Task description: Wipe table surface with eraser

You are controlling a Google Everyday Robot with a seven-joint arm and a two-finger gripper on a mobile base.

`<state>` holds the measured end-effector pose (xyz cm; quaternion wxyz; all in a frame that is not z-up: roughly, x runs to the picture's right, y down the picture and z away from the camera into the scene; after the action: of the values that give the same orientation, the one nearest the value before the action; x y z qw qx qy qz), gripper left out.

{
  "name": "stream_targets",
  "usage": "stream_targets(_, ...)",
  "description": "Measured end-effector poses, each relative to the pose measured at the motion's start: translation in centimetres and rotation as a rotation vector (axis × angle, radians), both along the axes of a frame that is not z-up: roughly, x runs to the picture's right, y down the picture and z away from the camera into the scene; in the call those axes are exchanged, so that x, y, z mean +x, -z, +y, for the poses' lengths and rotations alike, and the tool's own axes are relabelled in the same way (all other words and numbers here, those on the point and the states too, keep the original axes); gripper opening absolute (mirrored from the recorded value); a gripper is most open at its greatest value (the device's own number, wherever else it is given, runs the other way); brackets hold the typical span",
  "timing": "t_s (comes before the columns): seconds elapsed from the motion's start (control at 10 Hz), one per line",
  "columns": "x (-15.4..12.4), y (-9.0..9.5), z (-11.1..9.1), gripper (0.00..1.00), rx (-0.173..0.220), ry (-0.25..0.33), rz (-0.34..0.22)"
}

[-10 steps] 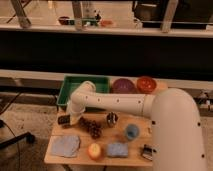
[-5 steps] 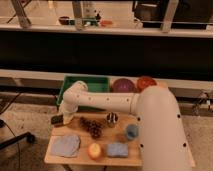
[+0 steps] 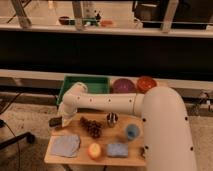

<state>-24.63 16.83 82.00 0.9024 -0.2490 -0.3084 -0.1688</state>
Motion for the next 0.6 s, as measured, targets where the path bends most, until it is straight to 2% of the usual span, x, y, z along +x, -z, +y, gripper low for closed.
stream_targets(0.3, 1.5, 1.3, 1.7, 0.03, -0.026, -0.018, 0.006)
stream_targets(0.6, 5.0, 1.4, 1.3, 0.03, -0.023, -0.049, 0.052)
